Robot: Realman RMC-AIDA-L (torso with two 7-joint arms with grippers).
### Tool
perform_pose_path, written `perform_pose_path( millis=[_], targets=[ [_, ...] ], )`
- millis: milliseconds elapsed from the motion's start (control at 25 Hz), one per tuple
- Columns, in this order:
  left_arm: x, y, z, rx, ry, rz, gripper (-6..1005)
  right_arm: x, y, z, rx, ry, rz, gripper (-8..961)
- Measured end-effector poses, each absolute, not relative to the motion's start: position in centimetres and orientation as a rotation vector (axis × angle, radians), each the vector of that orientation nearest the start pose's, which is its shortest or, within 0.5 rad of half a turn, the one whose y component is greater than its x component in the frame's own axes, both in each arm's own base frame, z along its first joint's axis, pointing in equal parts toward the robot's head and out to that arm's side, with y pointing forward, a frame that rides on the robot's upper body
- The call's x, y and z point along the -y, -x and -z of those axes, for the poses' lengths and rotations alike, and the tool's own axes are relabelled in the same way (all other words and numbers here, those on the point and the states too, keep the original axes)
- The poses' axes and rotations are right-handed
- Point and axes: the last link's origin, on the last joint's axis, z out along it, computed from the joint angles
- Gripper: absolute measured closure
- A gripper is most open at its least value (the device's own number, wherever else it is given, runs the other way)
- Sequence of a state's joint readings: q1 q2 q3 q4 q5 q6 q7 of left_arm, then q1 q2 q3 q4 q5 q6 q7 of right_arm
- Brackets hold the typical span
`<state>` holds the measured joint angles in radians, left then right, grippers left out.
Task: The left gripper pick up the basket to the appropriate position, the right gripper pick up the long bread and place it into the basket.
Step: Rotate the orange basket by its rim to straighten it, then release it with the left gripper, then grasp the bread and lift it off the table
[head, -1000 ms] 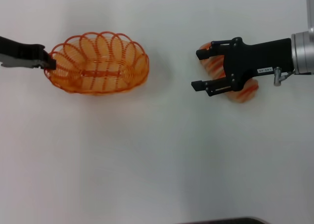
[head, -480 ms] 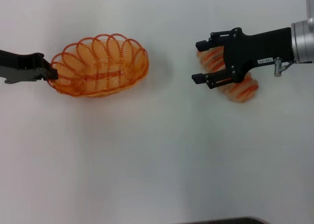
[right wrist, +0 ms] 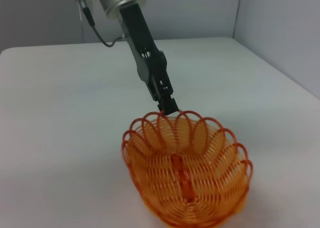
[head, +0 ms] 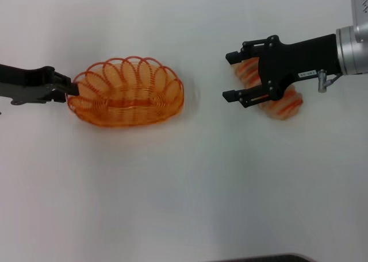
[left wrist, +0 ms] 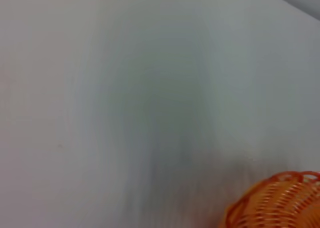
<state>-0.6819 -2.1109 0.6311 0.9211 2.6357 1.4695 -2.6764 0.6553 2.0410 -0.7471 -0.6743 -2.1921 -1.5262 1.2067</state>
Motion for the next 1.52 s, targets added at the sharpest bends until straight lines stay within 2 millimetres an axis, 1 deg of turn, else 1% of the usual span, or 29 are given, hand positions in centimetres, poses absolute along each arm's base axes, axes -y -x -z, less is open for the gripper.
perform_pose_path(
  millis=[200, 240, 320, 440, 520, 600, 640, 760, 840, 920, 1120, 1240, 1360, 1520],
  targets=[
    [-36.8, 27.7, -3.3, 1.892, 2.051, 0.138, 730, -35.6, -24.7, 0.2, -0.173, 2.903, -0.356, 106],
    [-36.7, 27.9, -4.1, 1.852, 2.059, 0.172, 711, -35.6, -24.6, 0.2, -0.175, 2.900, -0.362, 107],
    [-36.7, 28.1, -4.6, 1.815, 2.070, 0.206, 628, -35.6, -24.5, 0.1, -0.182, 2.889, -0.390, 109],
    [-36.5, 28.2, -5.4, 1.706, 2.128, 0.311, 504, -35.7, -24.3, -0.1, -0.195, 2.871, -0.433, 111],
    [-36.3, 28.3, -6.0, 1.614, 2.177, 0.387, 453, -35.7, -24.3, -0.1, -0.212, 2.864, -0.447, 113],
    [-35.8, 28.4, -6.7, 1.488, 2.239, 0.455, 402, -35.7, -24.3, 0.0, -0.228, 2.862, -0.454, 115],
    [-35.5, 28.5, -7.0, 1.399, 2.283, 0.489, 376, -35.7, -24.4, 0.1, -0.239, 2.861, -0.459, 116],
    [-34.5, 28.8, -7.4, 1.209, 2.350, 0.575, 378, -35.7, -24.5, 0.2, -0.283, 2.852, -0.488, 119],
    [-34.0, 29.0, -7.2, 1.110, 2.390, 0.596, 369, -35.8, -24.7, 0.1, -0.316, 2.833, -0.507, 121],
    [-33.4, 29.1, -6.9, 1.018, 2.449, 0.579, 360, -35.8, -24.9, 0.1, -0.344, 2.816, -0.525, 123],
    [-32.8, 29.2, -6.5, 0.863, 2.527, 0.541, 338, -36.0, -25.4, 0.3, -0.417, 2.751, -0.572, 128],
    [-32.1, 29.1, -5.7, 0.737, 2.599, 0.530, 324, -36.1, -25.5, 0.3, -0.449, 2.710, -0.616, 130],
    [-31.7, 29.0, -4.9, 0.683, 2.646, 0.531, 311, -36.0, -25.6, 0.3, -0.475, 2.693, -0.643, 133],
    [-31.8, 28.9, -4.2, 0.693, 2.678, 0.491, 293, -36.2, -25.9, 0.3, -0.528, 2.660, -0.648, 137]
  ],
)
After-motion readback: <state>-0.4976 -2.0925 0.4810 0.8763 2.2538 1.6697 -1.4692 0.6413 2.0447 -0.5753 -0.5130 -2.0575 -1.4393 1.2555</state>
